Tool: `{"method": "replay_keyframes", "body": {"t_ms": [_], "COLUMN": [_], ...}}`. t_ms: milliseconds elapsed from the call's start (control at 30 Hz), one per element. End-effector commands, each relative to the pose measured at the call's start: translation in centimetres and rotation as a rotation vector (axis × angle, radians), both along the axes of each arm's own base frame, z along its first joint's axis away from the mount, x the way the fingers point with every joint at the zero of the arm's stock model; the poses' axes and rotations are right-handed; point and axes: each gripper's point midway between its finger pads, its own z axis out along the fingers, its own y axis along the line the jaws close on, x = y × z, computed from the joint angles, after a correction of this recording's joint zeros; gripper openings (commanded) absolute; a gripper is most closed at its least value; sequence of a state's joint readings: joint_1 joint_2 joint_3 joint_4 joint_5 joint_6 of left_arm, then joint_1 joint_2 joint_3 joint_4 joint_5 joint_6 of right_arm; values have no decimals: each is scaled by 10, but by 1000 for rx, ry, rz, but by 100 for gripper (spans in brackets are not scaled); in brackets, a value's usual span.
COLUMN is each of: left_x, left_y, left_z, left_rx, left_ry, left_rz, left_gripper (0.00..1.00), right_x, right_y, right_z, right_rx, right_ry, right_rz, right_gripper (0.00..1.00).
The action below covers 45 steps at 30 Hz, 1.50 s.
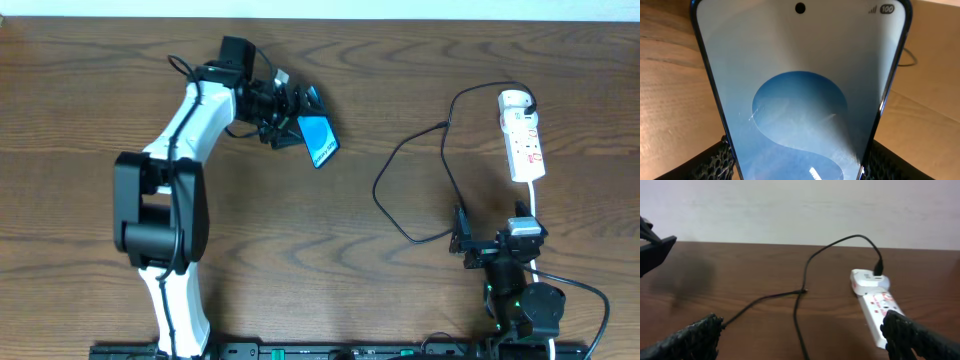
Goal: Plug charger to phone and switch on socket
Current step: 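Reach the right gripper toward the phone held by the left gripper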
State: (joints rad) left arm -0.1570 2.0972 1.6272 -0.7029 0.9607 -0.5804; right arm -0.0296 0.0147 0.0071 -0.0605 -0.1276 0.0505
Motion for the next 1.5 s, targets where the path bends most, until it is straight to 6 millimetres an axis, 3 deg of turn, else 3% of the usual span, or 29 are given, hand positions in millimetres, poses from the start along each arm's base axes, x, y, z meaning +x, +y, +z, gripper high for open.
{"method": "replay_keyframes", "body": {"t_ms": [0, 100, 133, 267, 367, 533, 733, 867, 933, 1000, 1100, 1200, 1300, 1467], "left_x": [-5, -19, -24, -42, -52, -55, -55, -56, -56, -56, -56, -56, -56, -57], "left_y": [1, 3, 4, 15, 29, 35, 35, 34, 34, 34, 34, 34, 34, 31], "left_z": [64, 98, 105, 122, 126, 130, 130, 130, 130, 130, 130, 130, 130, 130], "left_rx": [-42, -38, -33, 41, 141, 183, 176, 174, 173, 172, 168, 166, 160, 147], "left_ry": [-135, -226, -245, -300, -319, -336, -303, -294, -293, -285, -266, -256, -231, -172], "left_rz": [-7, -40, -50, -63, -43, -32, -4, 2, 2, 9, 26, 34, 55, 99], "left_gripper": [73, 73, 73, 73, 73, 73, 73, 73, 73, 73, 73, 73, 73, 73], "right_x": [-2, -3, -3, -2, -5, -11, -35, -73, -79, -69, -33, -17, -8, 9], "right_y": [15, 19, 19, 15, 26, 35, 80, 129, 135, 131, 107, 100, 106, 136], "right_z": [2, 3, 3, 9, 17, 17, 73, 110, 113, 110, 107, 115, 123, 100], "right_rx": [399, 725, 741, 757, 657, 648, 628, 621, 610, 617, 552, 450, 466, 470], "right_ry": [48, 101, 103, 73, 52, 137, 246, 346, 356, 353, 251, 158, 145, 311], "right_rz": [64, 65, 62, 46, 124, 155, 425, 814, 883, 827, 621, 587, 601, 574], "right_gripper": [99, 99, 99, 99, 99, 99, 99, 99, 99, 99, 99, 99, 99, 97]}}
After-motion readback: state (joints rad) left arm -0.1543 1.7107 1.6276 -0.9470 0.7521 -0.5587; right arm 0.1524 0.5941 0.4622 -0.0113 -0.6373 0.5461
